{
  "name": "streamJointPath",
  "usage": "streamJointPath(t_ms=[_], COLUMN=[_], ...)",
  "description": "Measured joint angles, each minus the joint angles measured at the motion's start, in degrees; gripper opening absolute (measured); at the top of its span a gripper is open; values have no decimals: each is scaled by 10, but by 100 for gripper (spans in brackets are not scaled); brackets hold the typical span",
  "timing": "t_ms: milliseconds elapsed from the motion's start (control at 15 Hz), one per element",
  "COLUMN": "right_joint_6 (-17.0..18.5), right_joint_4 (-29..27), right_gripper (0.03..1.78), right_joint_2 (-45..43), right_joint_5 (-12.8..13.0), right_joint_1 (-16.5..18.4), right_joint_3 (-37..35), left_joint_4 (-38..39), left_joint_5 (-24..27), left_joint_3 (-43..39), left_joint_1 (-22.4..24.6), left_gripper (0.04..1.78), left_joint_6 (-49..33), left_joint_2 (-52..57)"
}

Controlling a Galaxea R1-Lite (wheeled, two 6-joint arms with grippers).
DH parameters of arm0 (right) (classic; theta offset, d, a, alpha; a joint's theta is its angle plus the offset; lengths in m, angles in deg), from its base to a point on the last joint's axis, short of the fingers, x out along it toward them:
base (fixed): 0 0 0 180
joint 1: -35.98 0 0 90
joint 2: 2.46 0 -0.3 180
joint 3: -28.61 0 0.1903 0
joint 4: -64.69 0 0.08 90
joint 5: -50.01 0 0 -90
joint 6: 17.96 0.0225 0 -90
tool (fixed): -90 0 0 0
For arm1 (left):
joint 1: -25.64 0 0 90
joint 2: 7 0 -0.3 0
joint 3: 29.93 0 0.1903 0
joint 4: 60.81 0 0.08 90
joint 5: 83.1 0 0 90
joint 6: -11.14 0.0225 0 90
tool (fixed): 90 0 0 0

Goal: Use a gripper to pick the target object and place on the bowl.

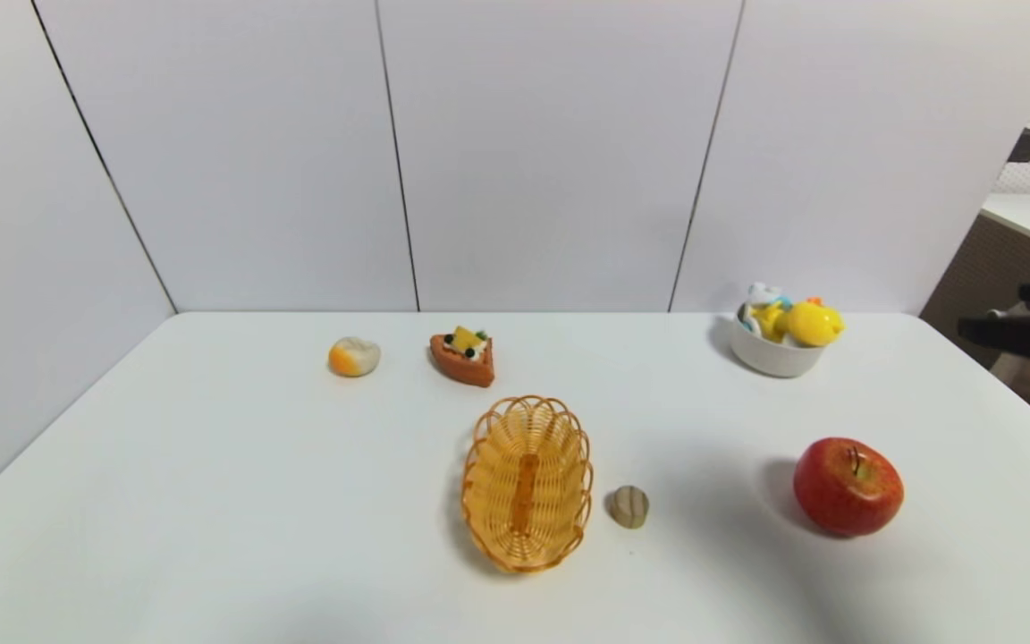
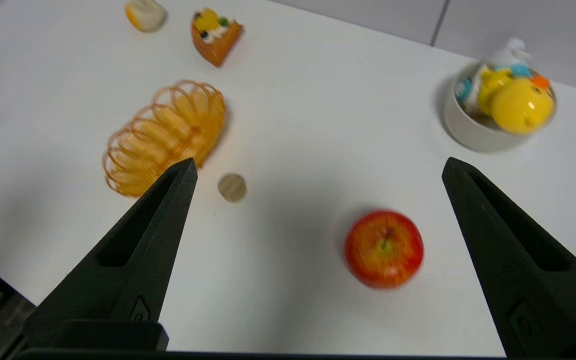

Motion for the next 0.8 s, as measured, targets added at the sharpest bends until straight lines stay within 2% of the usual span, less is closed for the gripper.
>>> streamJointPath(t_ms=[200, 333, 467, 667, 800], right_joint_6=[-29, -34, -36, -38, -39], right_joint_4=[2, 5, 23, 106, 154], right_gripper=[169, 169, 169, 169, 169], right_joint_2=[-113, -193, -269, -374, -439], right_joint_5=[59, 87, 103, 127, 134], right_joint_1=[15, 22, 27, 34, 37], right_joint_3=[-113, -183, -273, -422, -501], left_joint_4=[0, 0, 0, 0, 0], left_joint_5=[0, 0, 0, 0, 0], left_joint_3=[0, 0, 0, 0, 0], left_joint_1=[0, 0, 0, 0, 0], left_gripper=[169, 169, 169, 169, 169], left_joint_6=[0, 0, 0, 0, 0], left_joint_2=[0, 0, 0, 0, 0])
